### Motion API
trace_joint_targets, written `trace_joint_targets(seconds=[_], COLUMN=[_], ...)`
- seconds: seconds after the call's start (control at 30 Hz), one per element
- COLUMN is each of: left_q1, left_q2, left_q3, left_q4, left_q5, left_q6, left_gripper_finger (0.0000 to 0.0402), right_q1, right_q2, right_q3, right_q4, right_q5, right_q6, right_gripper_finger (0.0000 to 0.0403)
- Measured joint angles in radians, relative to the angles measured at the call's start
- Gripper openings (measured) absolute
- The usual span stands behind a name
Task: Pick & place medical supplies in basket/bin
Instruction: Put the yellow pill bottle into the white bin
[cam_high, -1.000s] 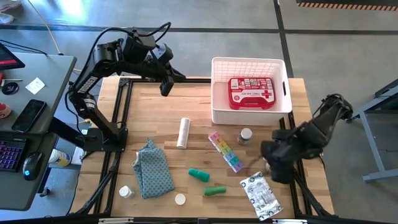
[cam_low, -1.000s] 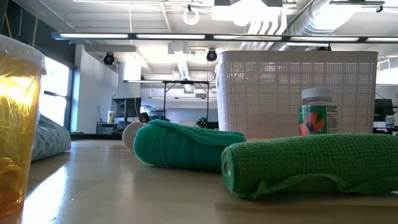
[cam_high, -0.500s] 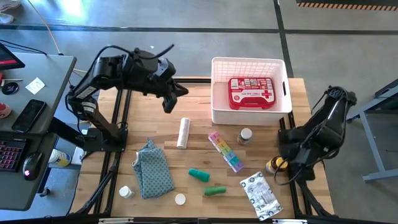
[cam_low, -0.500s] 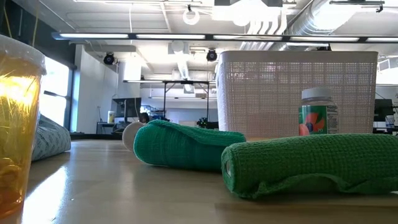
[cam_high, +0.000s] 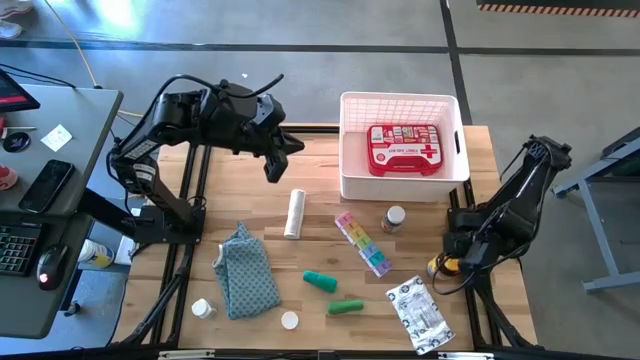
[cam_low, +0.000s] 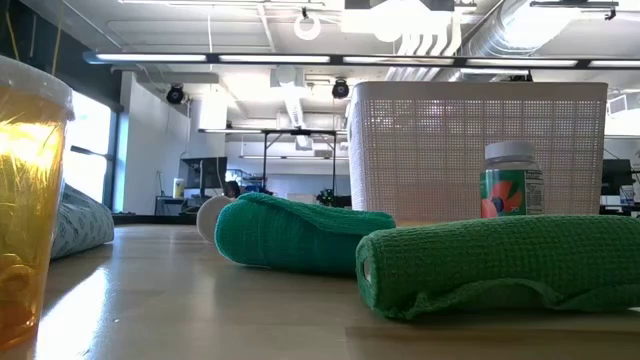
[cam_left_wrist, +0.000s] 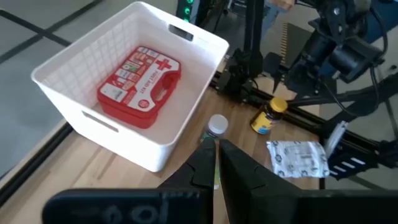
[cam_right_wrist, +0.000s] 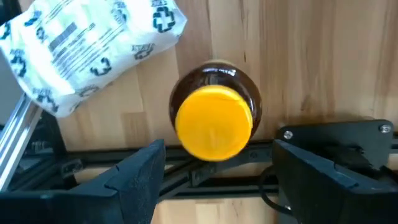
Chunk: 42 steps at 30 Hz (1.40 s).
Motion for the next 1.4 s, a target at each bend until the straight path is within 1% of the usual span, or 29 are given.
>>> trace_joint_targets(seconds=[0.27, 0.6, 0.87, 1.13, 1.3, 1.4], left_q1=[0.0, 0.0, 0.0, 0.0, 0.0, 0.0], left_q2=[0.0, 0.0, 0.0, 0.0, 0.0, 0.0], left_q3=[0.0, 0.0, 0.0, 0.0, 0.0, 0.0], left_q4=[0.0, 0.0, 0.0, -0.008, -0.008, -0.008], left_q5=[-0.003, -0.002, -0.001, 0.002, 0.004, 0.004], left_q6=[0.042, 0.042, 0.042, 0.042, 0.049, 0.049], left_gripper_finger=[0.0058, 0.0058, 0.0058, 0.0058, 0.0058, 0.0058], right_q1=[-0.01, -0.01, -0.01, -0.01, -0.011, -0.011], right_q2=[-0.001, 0.0, 0.0, 0.0, -0.001, -0.001], right_q3=[-0.085, -0.126, -0.126, -0.125, -0.124, -0.122], right_q4=[0.118, 0.124, 0.167, 0.166, 0.166, 0.165], right_q5=[-0.05, -0.041, 0.002, -0.003, -0.024, -0.068], right_q6=[0.015, 0.069, 0.097, 0.162, 0.189, 0.221], right_gripper_finger=[0.0284, 0.028, 0.0254, 0.0205, 0.0204, 0.0207])
